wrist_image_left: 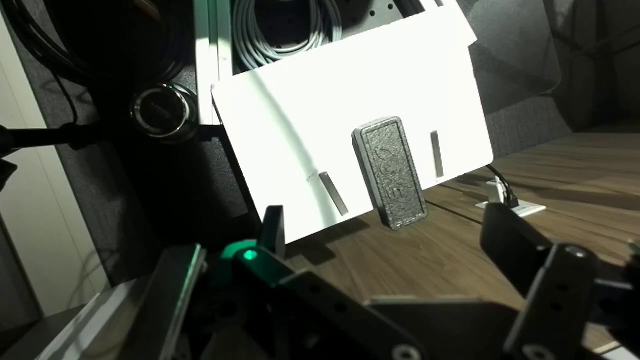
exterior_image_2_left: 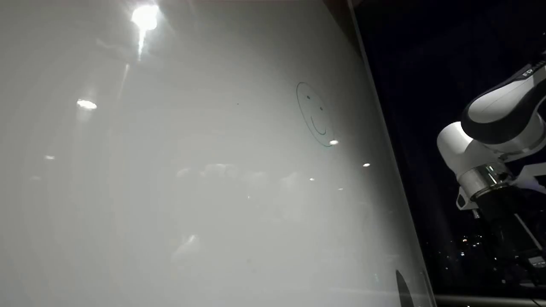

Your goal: Erase the drawings on the board

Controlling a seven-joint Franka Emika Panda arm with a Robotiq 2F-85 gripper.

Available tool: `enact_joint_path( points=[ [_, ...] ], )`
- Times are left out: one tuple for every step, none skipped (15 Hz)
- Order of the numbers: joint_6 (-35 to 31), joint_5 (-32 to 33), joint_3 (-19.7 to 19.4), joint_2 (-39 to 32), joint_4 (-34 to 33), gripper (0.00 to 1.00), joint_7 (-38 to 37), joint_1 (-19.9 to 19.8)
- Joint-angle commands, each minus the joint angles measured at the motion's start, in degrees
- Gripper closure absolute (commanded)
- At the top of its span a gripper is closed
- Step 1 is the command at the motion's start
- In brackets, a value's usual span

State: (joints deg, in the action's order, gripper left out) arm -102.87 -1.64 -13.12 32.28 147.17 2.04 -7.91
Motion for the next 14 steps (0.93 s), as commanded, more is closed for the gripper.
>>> enact_joint_path(
  points=[
    [-0.97, -0.57, 1.81, 0.99, 1.64, 0.0, 0.82, -0.45],
    [-1.7, -0.51, 2.32, 1.9, 2.76, 0.0, 1.03, -0.21],
    [-3.11, -0.35, 2.97, 3.46, 4.34, 0.0, 1.61, 0.12],
    [-5.32, 0.13, 3.65, 5.63, 6.41, 0.0, 2.73, 0.45],
    [-7.46, 0.14, 4.18, 7.26, 7.98, 0.0, 3.75, 0.87],
    [-9.63, -0.24, 4.49, 9.48, 10.14, 0.0, 4.9, 1.38],
    [-11.43, -0.69, 4.79, 11.36, 11.61, 0.0, 5.54, 1.9],
    [-13.53, -1.46, 5.15, 13.75, 13.67, 0.0, 5.59, 2.51],
    [-15.45, -2.16, 5.56, 16.2, 15.72, 0.0, 5.49, 3.28],
    [-15.34, -2.91, 5.82, 13.43, 10.82, 0.0, 5.4, 4.8],
    [-17.28, -3.47, 6.26, 14.85, 11.94, 0.0, 5.33, 5.89],
    [-19.42, -3.88, 7.23, 14.92, 11.91, 0.0, 4.94, 7.26],
    [-20.95, -4.3, 7.9, 14.82, 11.74, 0.0, 4.84, 8.45],
    [-23.87, -4.33, 9.22, 13.31, 11.64, 0.0, 4.46, 9.84]
  ],
)
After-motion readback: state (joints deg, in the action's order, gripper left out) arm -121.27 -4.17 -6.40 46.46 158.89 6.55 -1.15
